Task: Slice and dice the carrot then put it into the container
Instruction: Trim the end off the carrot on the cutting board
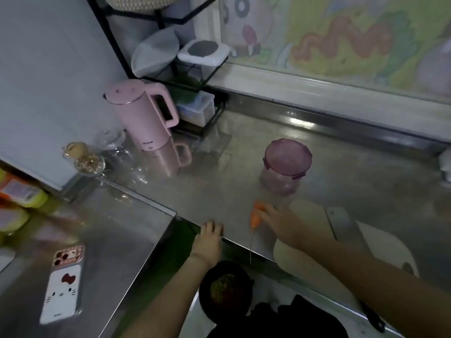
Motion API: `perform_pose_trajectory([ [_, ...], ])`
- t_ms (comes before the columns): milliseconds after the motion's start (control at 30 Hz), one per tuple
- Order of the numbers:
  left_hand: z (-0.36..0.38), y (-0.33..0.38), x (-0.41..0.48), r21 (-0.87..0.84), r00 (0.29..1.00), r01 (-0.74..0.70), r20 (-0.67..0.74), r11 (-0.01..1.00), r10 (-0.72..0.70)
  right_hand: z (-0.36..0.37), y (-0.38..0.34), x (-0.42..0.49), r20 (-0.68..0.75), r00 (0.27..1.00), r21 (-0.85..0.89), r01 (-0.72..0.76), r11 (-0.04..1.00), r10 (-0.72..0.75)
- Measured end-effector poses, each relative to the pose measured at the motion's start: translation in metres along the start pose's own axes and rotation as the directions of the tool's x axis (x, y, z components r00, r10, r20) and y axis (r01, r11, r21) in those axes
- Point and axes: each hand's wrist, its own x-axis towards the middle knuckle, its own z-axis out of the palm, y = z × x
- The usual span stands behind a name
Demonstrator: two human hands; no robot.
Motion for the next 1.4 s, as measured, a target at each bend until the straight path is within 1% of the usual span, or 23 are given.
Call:
perform_pose_trajectory([
  [33, 0.002, 0.001, 0.000, 0.005, 1.000, 0.014, -0.001, 1.000, -0.014, -0.001, -0.003, 0.006, -0.037, 0.999, -0.009, 0.011, 1.000, -0.012],
  [67, 0.004, 0.001, -0.001, -0.014, 0.999, 0.035, -0.009, 0.999, -0.035, -0.005, -0.008, 0.010, 0.028, 0.999, -0.016, 0.022, 1.000, -0.022],
  [100, 0.007, 0.001, -0.003, -0.005, 0.999, 0.040, -0.012, 0.999, -0.040, -0.003, -0.012, 0.014, 0.030, 0.999, -0.032, 0.033, 0.999, -0.033],
  [133, 0.010, 0.002, -0.005, 0.008, 0.999, 0.041, -0.014, 0.999, -0.041, -0.012, -0.017, 0.016, 0.155, 0.988, -0.040, 0.013, 0.999, -0.007],
  [167, 0.012, 0.003, -0.006, 0.007, 0.999, 0.043, -0.008, 0.999, -0.043, -0.015, -0.020, 0.021, 0.212, 0.977, -0.058, 0.001, 0.998, 0.011],
  [300, 0.015, -0.001, -0.007, 0.003, 0.999, 0.053, -0.009, 0.999, -0.053, -0.018, -0.022, 0.033, 0.279, 0.955, -0.207, -0.045, 0.977, 0.103],
  [367, 0.014, -0.001, -0.007, -0.008, 0.998, 0.056, 0.001, 0.998, -0.056, -0.019, -0.019, 0.033, 0.160, 0.985, -0.237, -0.031, 0.971, 0.071],
  [400, 0.014, -0.002, -0.007, -0.008, 0.998, 0.055, 0.005, 0.998, -0.055, -0.019, -0.016, 0.032, 0.133, 0.990, -0.269, -0.003, 0.963, 0.040],
  [500, 0.015, -0.002, -0.005, 0.005, 0.998, 0.060, 0.000, 0.998, -0.060, -0.006, -0.001, 0.025, 0.164, 0.986, -0.296, 0.032, 0.955, 0.018],
  [600, 0.016, 0.003, -0.004, 0.020, 0.997, 0.073, -0.007, 0.997, -0.073, -0.007, 0.008, 0.015, 0.079, 0.993, -0.329, 0.111, 0.938, -0.090],
  [700, 0.015, 0.007, -0.003, 0.047, 0.996, 0.082, -0.026, 0.995, -0.081, -0.021, 0.011, -0.002, 0.104, 0.987, -0.305, 0.151, 0.940, -0.125],
  [767, 0.015, 0.010, -0.003, 0.069, 0.996, 0.089, -0.029, 0.994, -0.087, -0.021, 0.019, -0.013, 0.038, 0.988, -0.304, 0.153, 0.940, -0.148],
  [833, 0.014, 0.014, -0.003, 0.101, 0.995, 0.101, -0.031, 0.990, -0.098, -0.019, 0.027, -0.025, 0.084, 0.995, -0.235, 0.076, 0.969, -0.058],
  [867, 0.013, 0.017, -0.002, 0.112, 0.993, 0.117, -0.031, 0.987, -0.114, -0.020, 0.028, -0.032, 0.068, 0.997, -0.207, 0.038, 0.978, -0.025],
  [900, 0.012, 0.021, 0.000, 0.112, 0.990, 0.139, -0.027, 0.984, -0.137, -0.022, 0.031, -0.040, 0.068, 0.997, -0.212, 0.043, 0.976, -0.029],
  [933, 0.011, 0.025, 0.001, 0.100, 0.987, 0.161, -0.018, 0.982, -0.160, -0.023, 0.034, -0.047, 0.112, 0.994, -0.199, 0.038, 0.979, -0.016],
  [967, 0.009, 0.031, 0.002, 0.083, 0.985, 0.170, -0.012, 0.982, -0.170, -0.022, 0.038, -0.056, 0.122, 0.992, -0.197, 0.009, 0.980, 0.015],
  [1000, 0.008, 0.037, 0.003, 0.070, 0.987, 0.160, -0.008, 0.985, -0.160, -0.020, 0.041, -0.067, 0.115, 0.993, -0.204, -0.011, 0.979, 0.035],
  [1067, 0.009, 0.048, 0.003, 0.064, 0.996, 0.087, -0.017, 0.994, -0.086, -0.015, 0.046, -0.085, 0.037, 0.999, -0.163, 0.015, 0.987, -0.009],
  [1133, 0.013, 0.058, 0.002, 0.065, 1.000, -0.009, -0.023, 0.998, 0.010, -0.001, 0.053, -0.098, 0.003, 1.000, -0.172, 0.027, 0.985, -0.027],
  [1200, 0.018, 0.069, -0.001, 0.076, 0.997, -0.077, 0.007, 0.994, 0.077, 0.006, 0.055, -0.109, -0.062, 0.996, -0.210, 0.043, 0.977, -0.057],
  [1300, 0.025, 0.080, -0.005, 0.104, 0.993, -0.103, 0.065, 0.989, 0.097, 0.009, 0.048, -0.121, -0.079, 0.994, -0.213, 0.059, 0.975, -0.077],
  [1400, 0.026, 0.082, -0.008, 0.106, 0.992, -0.100, 0.085, 0.989, 0.091, 0.013, 0.043, -0.128, -0.049, 0.998, -0.180, 0.018, 0.984, -0.028],
])
